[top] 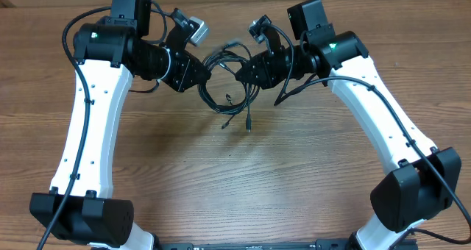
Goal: Untangle cables
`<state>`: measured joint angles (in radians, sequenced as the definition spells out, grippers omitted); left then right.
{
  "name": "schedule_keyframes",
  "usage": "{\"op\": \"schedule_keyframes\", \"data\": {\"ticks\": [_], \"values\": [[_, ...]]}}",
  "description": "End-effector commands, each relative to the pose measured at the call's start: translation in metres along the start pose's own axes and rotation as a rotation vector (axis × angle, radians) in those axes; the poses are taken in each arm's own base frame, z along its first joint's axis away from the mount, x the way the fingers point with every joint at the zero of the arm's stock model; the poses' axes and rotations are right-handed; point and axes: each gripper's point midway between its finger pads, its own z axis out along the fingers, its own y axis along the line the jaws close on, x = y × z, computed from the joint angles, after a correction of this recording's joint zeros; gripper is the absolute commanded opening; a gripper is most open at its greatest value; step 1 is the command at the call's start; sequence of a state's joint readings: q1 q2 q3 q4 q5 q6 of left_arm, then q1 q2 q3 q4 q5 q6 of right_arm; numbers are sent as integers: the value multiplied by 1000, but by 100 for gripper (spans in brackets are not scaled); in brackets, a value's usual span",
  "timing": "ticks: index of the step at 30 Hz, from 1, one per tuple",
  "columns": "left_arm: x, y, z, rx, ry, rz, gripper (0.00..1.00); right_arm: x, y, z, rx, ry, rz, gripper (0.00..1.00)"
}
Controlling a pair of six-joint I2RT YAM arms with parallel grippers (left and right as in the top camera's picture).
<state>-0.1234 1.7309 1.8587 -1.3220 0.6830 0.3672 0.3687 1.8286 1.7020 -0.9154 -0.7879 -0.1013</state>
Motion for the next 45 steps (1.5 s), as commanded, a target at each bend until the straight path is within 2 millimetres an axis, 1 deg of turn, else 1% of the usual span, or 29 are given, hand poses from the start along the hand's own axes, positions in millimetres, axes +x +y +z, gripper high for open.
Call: {"op": "schedule_keyframes", "data": {"ticks": [1,3,5,6,8,9,10,12,13,15,16,18,19,22,24,26,28,31,33,36,39,41,42,43,44,45], "values": [[-6,8,-5,-58,-15,-64,37,-8,3,-7,5,-24,25,4],[-10,15,-7,-89,-32,-124,48,-10,-10,-7,80,-35,122,4],[-13,23,-11,-122,-52,-206,52,-11,-23,-9,150,-55,244,4],[-13,24,-12,-123,-55,-226,52,-12,-24,-9,157,-57,261,4],[-12,23,-12,-120,-57,-315,52,-12,-30,-10,187,-75,378,4],[-11,23,-11,-124,-53,-339,51,-12,-31,-10,193,-79,403,4],[-7,26,-10,-152,-40,-402,49,-12,-33,-11,203,-88,466,4],[6,33,-7,-243,-2,-554,46,-12,-33,-11,199,-95,529,4],[11,33,-3,-267,15,-584,45,-12,-33,-11,198,-96,547,4],[16,24,16,-277,47,-608,44,-12,-32,-10,197,-97,567,4],[19,22,31,-295,54,-630,43,-12,-32,-10,197,-97,566,4],[22,24,47,-320,53,-643,35,-11,-32,-10,198,-94,569,4],[23,25,53,-320,51,-645,34,-10,-32,-10,199,-91,572,4],[29,25,74,-310,53,-652,35,-9,-32,-10,200,-88,574,4],[34,30,84,-314,53,-659,36,-9,-32,-10,200,-88,574,4],[36,35,90,-321,39,-684,37,-10,-32,-10,200,-89,574,4],[36,40,95,-329,22,-702,37,-10,-32,-10,200,-89,573,4],[36,42,100,-326,7,-717,37,-10,-32,-10,200,-89,573,4],[33,43,102,-322,-8,-721,32,-10,-32,-10,200,-89,573,4],[29,44,102,-319,-24,-714,27,-9,-32,-10,200,-88,573,4],[29,45,105,-319,-22,-712,27,-9,-32,-10,201,-86,575,4],[30,45,114,-316,-8,-709,27,-9,-32,-10,201,-86,575,4],[31,46,117,-316,-3,-709,25,-9,-32,-10,201,-86,575,4],[32,46,121,-315,5,-708,14,-9,-32,-10,201,-85,575,4],[33,48,123,-320,9,-709,7,-8,-32,-10,201,-83,576,4],[33,49,124,-320,7,-708,4,-8,-32,-10,202,-82,574,4]]}}
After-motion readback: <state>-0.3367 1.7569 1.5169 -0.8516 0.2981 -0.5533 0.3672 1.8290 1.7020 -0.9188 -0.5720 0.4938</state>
